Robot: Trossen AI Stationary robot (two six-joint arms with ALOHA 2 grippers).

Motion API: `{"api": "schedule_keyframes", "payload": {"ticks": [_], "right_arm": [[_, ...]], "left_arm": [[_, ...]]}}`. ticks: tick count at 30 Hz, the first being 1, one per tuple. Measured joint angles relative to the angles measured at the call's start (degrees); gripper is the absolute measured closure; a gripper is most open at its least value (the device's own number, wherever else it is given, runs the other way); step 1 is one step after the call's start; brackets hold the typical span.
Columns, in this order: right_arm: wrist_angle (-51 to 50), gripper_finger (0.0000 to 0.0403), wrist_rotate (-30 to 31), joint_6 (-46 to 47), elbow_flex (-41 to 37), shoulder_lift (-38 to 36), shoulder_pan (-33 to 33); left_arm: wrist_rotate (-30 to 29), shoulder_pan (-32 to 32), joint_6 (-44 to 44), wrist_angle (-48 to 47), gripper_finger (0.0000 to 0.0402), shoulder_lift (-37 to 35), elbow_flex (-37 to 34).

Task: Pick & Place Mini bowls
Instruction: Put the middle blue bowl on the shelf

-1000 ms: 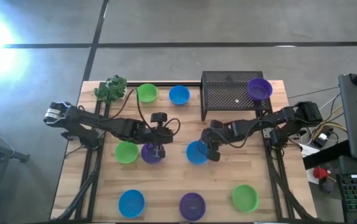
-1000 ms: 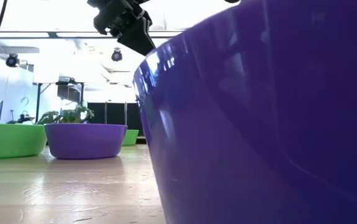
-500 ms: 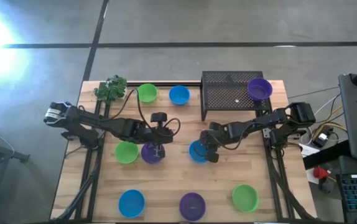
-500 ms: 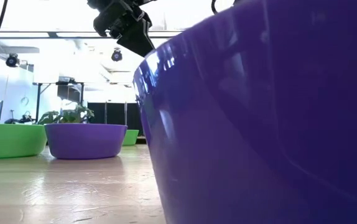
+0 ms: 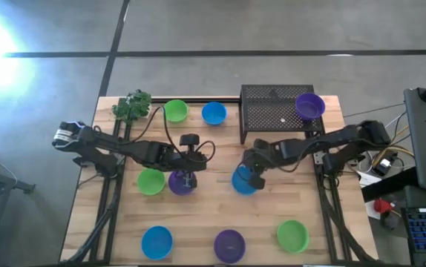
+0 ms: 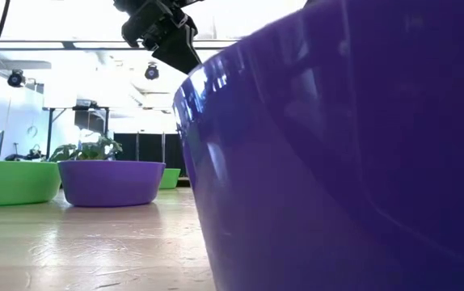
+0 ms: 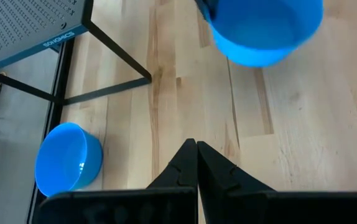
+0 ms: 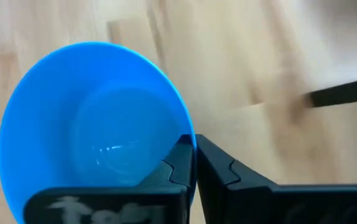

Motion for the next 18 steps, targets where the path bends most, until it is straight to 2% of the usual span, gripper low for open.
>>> {"api": "schedule_keyframes", "payload": {"ticks": [8,18], "right_arm": [[-15.2,0.0394,3.12,-0.39,10.59,-7.62,-3.48],[-30.09,0.0394,4.0,-4.91,23.6,-10.16,-14.64]], "left_arm": [[0.0,0.02,0.04,0.12,0.0402,0.01,0.0],[0.0,0.02,0.04,0.12,0.0402,0.01,0.0]]}}
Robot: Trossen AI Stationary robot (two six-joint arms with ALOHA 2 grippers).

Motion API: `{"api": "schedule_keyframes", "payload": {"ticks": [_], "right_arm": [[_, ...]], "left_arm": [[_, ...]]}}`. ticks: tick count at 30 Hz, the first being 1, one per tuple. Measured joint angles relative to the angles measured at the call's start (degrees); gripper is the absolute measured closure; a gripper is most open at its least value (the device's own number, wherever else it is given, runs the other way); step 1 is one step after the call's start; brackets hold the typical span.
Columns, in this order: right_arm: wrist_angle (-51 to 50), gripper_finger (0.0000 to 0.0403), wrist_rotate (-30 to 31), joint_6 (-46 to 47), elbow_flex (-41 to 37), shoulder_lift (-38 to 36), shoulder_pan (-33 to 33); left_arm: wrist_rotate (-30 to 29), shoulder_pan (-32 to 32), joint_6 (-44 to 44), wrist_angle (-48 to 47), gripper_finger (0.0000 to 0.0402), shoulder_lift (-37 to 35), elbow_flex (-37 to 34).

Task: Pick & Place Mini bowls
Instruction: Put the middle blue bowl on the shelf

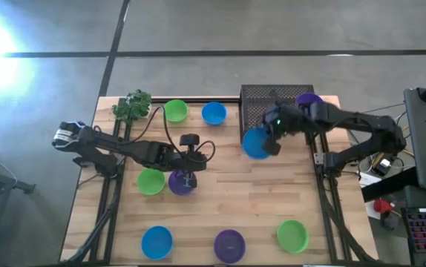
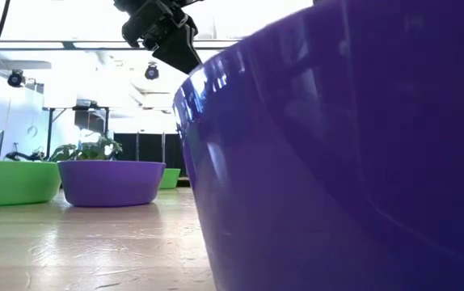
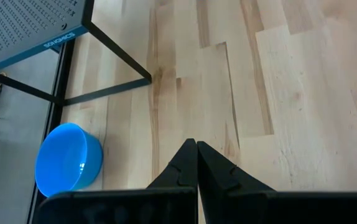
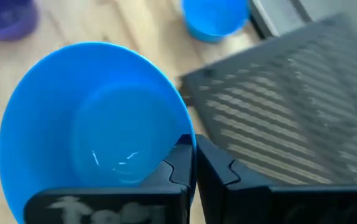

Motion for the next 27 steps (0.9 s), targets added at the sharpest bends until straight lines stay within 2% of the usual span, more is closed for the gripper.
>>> {"api": "schedule_keyframes", "payload": {"ticks": [8,16,21,27], "right_arm": [[-2.84,0.0394,-0.34,-8.1,3.66,0.79,-13.61],[-3.33,0.0394,-0.68,-15.33,4.15,1.94,-26.76],[-3.28,0.0394,-0.65,-17.94,3.95,3.73,-31.95],[-3.28,0.0394,1.15,-18.32,3.88,6.32,-34.38]], "left_arm": [[0.0,0.0,0.04,0.01,0.0402,0.0,0.0],[0.0,0.0,0.04,0.01,0.0402,0.0,0.0],[0.0,0.0,0.04,0.0,0.0402,0.0,0.0],[0.0,0.0,0.02,0.01,0.0402,0.0,0.0]]}}
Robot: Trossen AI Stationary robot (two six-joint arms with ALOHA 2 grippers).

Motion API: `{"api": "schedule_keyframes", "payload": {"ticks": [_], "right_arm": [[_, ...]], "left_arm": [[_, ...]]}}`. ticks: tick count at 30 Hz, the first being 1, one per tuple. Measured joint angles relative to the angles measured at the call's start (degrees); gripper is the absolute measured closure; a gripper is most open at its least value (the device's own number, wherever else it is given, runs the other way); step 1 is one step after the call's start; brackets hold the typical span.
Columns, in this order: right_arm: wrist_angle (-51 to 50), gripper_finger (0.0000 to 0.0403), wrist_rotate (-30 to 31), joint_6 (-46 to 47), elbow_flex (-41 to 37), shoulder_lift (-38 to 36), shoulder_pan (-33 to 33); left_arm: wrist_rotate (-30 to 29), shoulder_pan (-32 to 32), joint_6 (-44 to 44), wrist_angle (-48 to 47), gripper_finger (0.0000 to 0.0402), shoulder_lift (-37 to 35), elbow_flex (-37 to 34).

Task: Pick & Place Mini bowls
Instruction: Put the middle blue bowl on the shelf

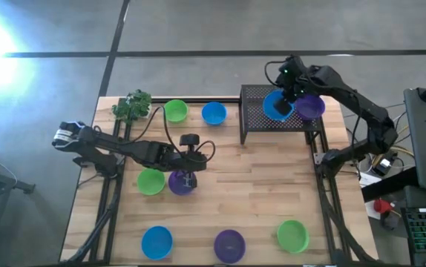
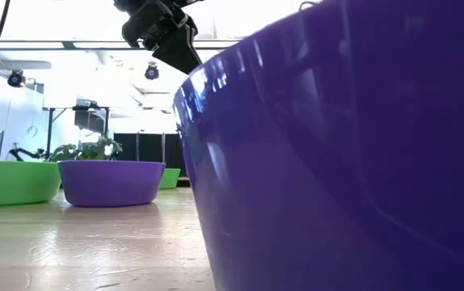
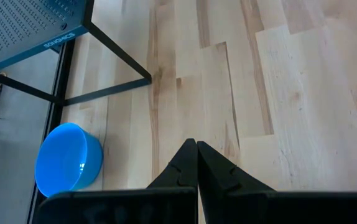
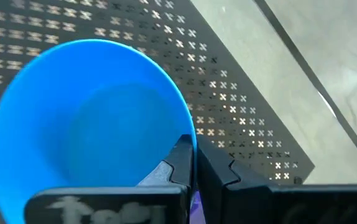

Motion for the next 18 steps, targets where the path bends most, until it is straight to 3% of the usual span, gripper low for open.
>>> {"api": "schedule_keyframes", "payload": {"ticks": [12,18], "right_arm": [[-0.07,0.0393,3.47,0.7,0.0,2.64,-0.3],[-0.17,0.0359,4.88,1.04,-0.11,2.55,-0.37]], "left_arm": [[0.0,0.0,0.0,-0.01,0.0402,0.02,0.0],[0.02,0.0,0.0,-0.01,0.0402,0.02,0.0]]}}
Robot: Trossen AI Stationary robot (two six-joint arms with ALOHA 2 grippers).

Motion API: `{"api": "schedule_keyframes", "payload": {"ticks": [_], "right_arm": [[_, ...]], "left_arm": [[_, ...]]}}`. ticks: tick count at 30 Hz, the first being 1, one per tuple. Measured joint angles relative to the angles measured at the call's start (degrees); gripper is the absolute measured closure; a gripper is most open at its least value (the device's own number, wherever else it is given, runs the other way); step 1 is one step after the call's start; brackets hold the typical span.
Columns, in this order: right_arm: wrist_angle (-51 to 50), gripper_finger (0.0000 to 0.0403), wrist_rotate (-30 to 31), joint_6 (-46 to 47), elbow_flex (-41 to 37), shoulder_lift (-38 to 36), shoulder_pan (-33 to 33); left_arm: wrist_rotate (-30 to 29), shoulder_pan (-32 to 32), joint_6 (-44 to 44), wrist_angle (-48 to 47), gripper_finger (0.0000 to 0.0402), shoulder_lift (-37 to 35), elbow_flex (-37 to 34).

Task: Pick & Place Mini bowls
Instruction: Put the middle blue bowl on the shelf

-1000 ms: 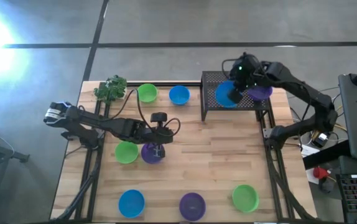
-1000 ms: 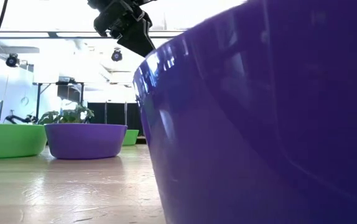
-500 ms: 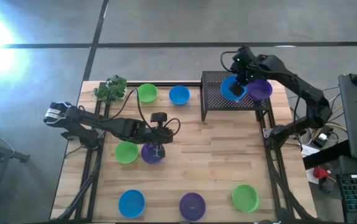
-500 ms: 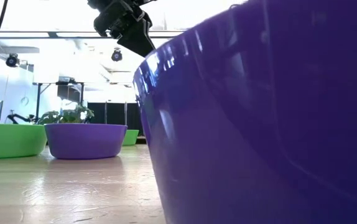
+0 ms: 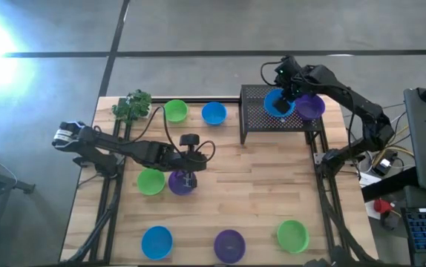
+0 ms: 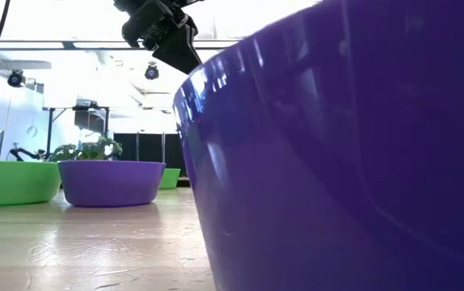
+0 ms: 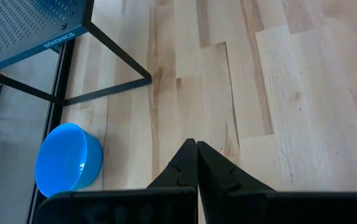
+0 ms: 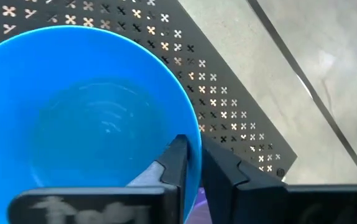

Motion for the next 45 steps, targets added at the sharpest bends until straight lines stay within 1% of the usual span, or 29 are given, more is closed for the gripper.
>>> {"api": "schedule_keyframes", "payload": {"ticks": [7,13,16,20,22,26,34,41,45], "right_arm": [[0.1,0.0308,0.0,0.56,0.0,-0.09,0.05],[0.83,0.0287,-0.88,-0.49,1.8,-0.13,0.55],[3.39,0.0285,-6.19,-0.76,3.13,-0.2,1.22],[8.87,0.0289,-16.71,-2.96,3.11,-0.03,1.63],[10.86,0.0291,-19.67,-4.08,2.61,0.51,1.88],[11.59,0.0294,-20.03,-6.25,2.5,2.5,2.08],[10.61,0.0289,-19.7,-7.26,2.69,5.81,2.06],[10.15,0.0298,-19.34,-8.06,2.73,5.05,2.05],[7.88,0.0297,-19.12,-7.9,2.75,3.7,2.06]], "left_arm": [[0.0,0.0,-0.02,0.0,0.0402,0.0,0.0],[0.0,0.0,-0.02,0.0,0.0402,0.0,0.0],[0.0,-0.02,-0.04,0.0,0.0402,0.0,0.0],[0.02,0.0,-0.66,0.0,0.0402,0.0,0.0],[0.01,0.0,-1.05,0.0,0.0402,0.0,0.0],[0.02,0.0,-1.66,0.0,0.0402,0.0,0.0],[0.02,-0.01,-2.01,-0.02,0.0402,0.0,0.0],[0.02,0.0,-2.16,-0.07,0.0402,0.0,0.0],[0.02,0.0,-2.21,-0.07,0.0402,0.0,0.0]]}}
